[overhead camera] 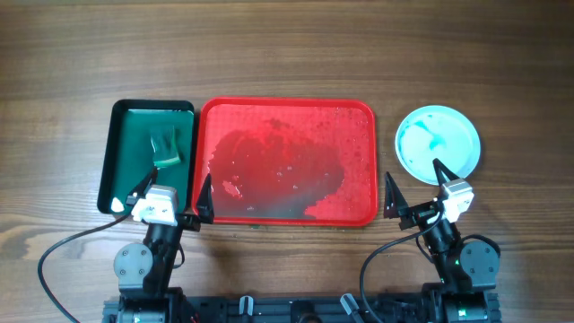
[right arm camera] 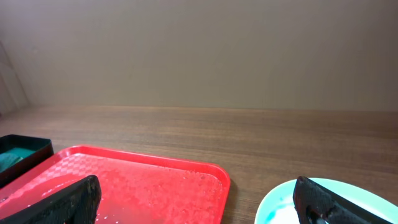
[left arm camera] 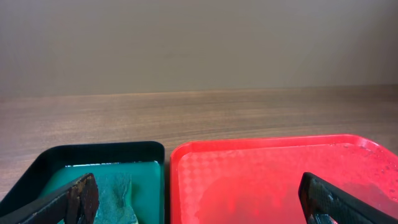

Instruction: Clean dirty plates on tray and stack at the side

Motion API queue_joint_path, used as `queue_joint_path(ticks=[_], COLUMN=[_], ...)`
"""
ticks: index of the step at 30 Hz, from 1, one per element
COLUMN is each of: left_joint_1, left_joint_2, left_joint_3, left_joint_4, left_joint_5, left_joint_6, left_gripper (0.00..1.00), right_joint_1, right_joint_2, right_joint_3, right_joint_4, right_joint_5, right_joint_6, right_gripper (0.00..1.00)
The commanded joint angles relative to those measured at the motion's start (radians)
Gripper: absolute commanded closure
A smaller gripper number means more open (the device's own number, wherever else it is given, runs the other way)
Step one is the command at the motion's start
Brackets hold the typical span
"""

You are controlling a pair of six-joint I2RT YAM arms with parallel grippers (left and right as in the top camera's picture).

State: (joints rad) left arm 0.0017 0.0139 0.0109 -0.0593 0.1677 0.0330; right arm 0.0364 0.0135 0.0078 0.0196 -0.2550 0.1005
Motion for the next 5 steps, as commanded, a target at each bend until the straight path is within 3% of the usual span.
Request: queue_joint_path(ticks=[1, 5], left_joint_1=[-0.004, -0.004], left_joint_2=[-0.007, -0.007], left_joint_3=[-0.005, -0.005], left_joint_4=[-0.005, -0.005], left_joint_5=[-0.016, -0.016], left_joint_6=[0.016, 0.016], left_gripper=[0.0, 0.0], right_joint_1=[0.002, 0.002], right_joint_2=[-0.009, -0.009], right_joint_3=[-0.003, -0.003], right_joint_4=[0.003, 0.003], right_joint_5=[-0.016, -0.016], right_joint_6=[0.007, 0.007], right_gripper=[0.0, 0.0])
